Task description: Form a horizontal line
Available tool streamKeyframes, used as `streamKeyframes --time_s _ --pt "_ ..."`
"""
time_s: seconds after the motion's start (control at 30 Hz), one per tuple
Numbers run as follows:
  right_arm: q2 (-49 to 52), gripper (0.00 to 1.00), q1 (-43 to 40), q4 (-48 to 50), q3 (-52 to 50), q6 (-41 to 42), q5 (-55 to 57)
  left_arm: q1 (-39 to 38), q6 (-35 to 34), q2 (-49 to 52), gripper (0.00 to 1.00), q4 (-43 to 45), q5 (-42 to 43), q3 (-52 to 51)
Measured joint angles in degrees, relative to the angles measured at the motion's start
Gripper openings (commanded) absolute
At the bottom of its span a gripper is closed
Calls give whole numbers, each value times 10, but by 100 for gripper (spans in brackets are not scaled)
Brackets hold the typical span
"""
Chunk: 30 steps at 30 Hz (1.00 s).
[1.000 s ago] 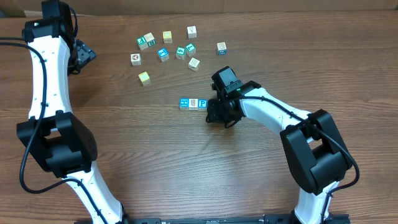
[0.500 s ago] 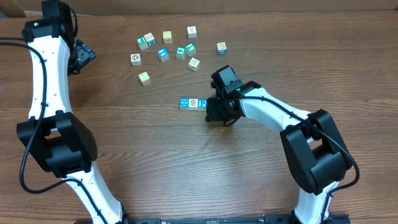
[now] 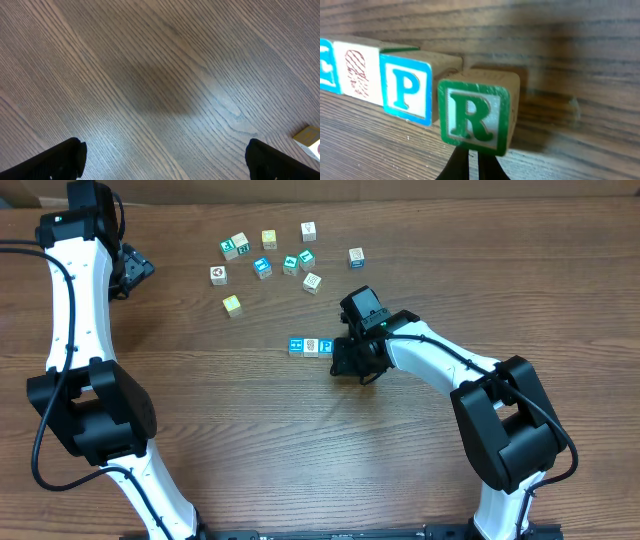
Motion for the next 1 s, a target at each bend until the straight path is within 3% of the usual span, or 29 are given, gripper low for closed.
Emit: streamKeyframes --time_s 0.53,0.87,1.0 --pt "0 4 0 14 0 0 2 0 0 0 100 0 0 0" --pt "0 4 -28 -73 3 0 2 0 0 0 100 0 0 0" --pt "0 4 -48 -56 4 0 19 0 0 0 100 0 0 0"
